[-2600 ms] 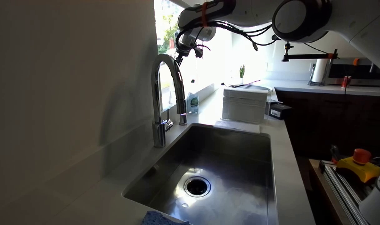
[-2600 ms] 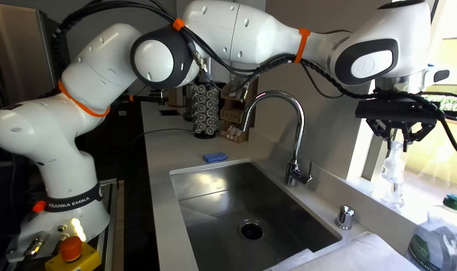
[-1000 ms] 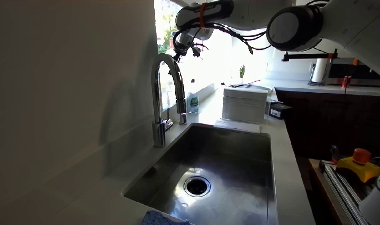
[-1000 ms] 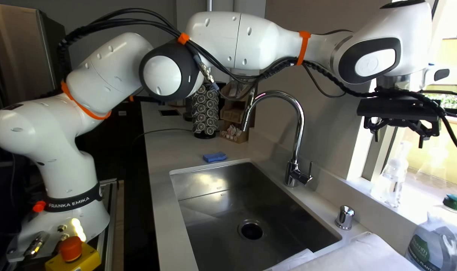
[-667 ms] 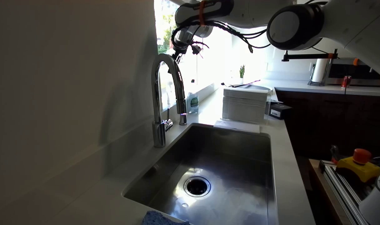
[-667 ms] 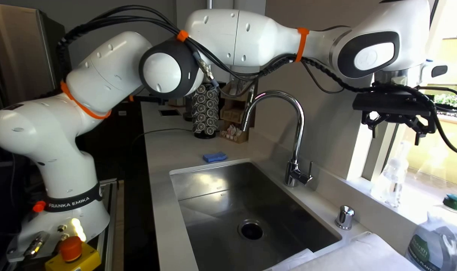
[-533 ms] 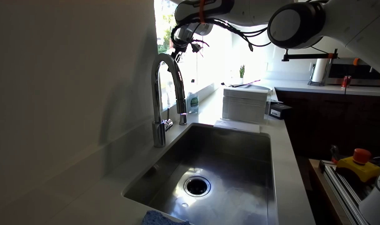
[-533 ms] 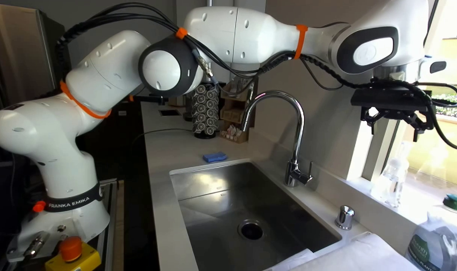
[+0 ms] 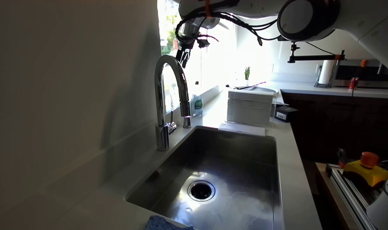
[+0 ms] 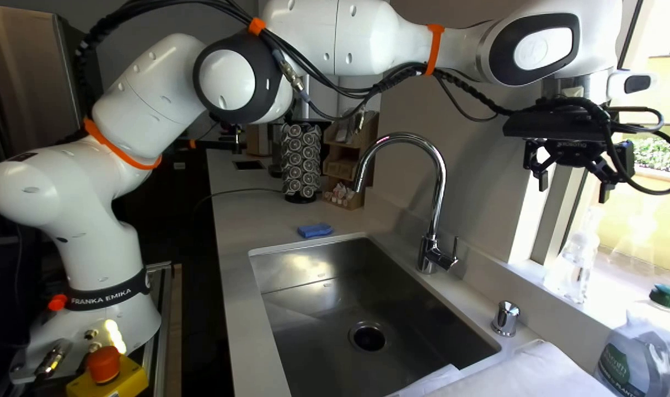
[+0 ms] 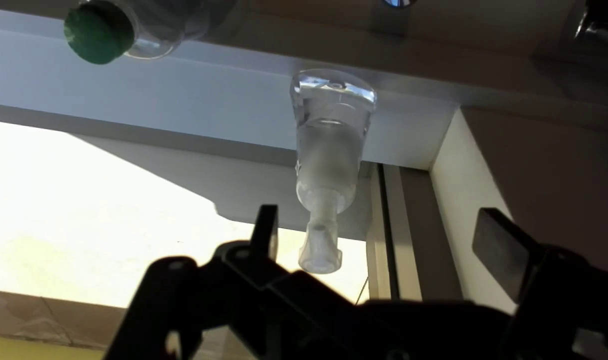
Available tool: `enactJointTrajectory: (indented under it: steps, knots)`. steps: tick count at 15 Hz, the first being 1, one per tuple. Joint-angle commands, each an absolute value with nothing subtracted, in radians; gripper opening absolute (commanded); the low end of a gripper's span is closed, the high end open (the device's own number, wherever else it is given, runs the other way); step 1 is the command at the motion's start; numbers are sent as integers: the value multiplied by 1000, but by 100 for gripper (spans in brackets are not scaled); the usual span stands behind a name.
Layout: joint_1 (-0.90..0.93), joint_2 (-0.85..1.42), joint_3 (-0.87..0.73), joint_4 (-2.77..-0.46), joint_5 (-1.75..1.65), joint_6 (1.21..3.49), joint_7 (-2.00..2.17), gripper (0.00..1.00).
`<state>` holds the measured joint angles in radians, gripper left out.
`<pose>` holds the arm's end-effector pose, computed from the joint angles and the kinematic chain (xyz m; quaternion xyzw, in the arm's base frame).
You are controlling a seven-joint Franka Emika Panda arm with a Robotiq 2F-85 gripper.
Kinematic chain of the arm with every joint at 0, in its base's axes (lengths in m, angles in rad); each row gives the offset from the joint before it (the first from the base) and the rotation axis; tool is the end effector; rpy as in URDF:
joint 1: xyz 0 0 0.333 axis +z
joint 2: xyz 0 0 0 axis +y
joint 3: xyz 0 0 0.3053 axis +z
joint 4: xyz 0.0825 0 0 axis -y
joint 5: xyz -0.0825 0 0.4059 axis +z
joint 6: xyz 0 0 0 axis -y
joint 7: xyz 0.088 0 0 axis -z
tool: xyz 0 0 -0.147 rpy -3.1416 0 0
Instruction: Put the clear bottle on the left side of the windowsill
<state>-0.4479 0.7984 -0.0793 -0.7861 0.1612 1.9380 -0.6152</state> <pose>0.7269 -0.3727 0.4579 0.9820 0.0448 0.1767 0.0502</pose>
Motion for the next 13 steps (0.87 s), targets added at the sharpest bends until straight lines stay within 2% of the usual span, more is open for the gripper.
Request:
enactJointTrajectory:
  steps: [1,12,13]
  knots:
    - [-415,697,-100,-954,143,1921,-550,100]
    - [-371,438,-108,-1410,137,2053,-443,100]
    - [-391,533,-95,-1256,156,1992,-464,100]
